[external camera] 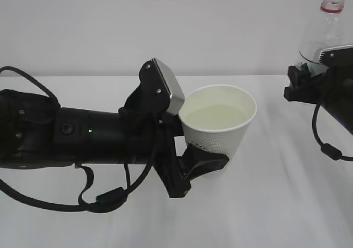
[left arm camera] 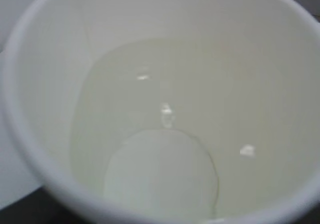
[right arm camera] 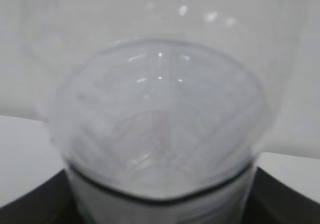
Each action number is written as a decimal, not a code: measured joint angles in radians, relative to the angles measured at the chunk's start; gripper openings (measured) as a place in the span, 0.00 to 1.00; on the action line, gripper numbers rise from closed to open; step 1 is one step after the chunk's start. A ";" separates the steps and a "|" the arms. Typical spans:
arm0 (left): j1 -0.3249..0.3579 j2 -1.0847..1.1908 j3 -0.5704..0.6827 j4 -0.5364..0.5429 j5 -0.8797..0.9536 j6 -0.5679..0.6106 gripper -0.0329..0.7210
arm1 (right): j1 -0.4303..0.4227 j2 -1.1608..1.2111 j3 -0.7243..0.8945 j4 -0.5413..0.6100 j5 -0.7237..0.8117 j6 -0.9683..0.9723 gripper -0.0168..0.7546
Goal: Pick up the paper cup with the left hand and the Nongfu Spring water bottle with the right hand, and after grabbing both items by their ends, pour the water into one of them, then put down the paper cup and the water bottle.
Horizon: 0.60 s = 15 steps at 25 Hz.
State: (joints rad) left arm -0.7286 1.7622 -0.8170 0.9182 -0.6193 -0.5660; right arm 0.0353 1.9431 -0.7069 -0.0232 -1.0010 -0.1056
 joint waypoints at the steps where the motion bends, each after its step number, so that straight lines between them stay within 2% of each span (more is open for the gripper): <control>1: 0.000 0.000 0.000 0.000 0.000 0.000 0.71 | 0.000 0.010 -0.006 0.000 0.000 0.000 0.63; 15: 0.000 0.000 0.000 0.000 -0.013 0.000 0.71 | 0.000 0.145 -0.134 0.000 -0.010 0.000 0.63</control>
State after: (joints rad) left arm -0.7286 1.7622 -0.8170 0.9182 -0.6318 -0.5660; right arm 0.0353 2.0879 -0.8409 -0.0232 -1.0109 -0.1056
